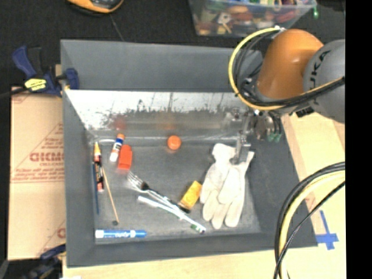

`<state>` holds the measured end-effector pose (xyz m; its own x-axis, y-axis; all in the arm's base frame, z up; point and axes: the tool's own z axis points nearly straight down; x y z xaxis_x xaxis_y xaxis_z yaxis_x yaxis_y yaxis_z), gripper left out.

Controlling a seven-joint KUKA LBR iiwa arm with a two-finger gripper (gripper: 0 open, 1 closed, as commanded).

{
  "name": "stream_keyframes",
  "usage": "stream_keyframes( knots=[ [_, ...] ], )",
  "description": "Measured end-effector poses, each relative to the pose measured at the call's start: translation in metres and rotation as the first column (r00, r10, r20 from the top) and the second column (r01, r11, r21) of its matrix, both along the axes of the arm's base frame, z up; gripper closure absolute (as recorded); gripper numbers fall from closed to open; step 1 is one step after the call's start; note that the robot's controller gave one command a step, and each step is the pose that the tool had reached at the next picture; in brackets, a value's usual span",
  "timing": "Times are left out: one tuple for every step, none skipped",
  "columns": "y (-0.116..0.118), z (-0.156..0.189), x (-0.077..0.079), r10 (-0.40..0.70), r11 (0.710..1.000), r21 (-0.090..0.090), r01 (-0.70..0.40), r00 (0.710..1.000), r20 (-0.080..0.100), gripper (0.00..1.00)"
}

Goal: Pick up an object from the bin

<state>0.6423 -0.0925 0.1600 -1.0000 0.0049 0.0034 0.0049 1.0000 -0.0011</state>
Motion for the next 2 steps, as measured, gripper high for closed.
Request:
stream_keyframes(
  knots=[
    [0.000,0.006,0.002,0.003,1.000,-0.001,-0.003,1.000,0.008,0.00],
    [0.004,-0.091,-0.048,0.476,0.879,-0.001,-0.476,0.879,0.005,0.00]
  ],
)
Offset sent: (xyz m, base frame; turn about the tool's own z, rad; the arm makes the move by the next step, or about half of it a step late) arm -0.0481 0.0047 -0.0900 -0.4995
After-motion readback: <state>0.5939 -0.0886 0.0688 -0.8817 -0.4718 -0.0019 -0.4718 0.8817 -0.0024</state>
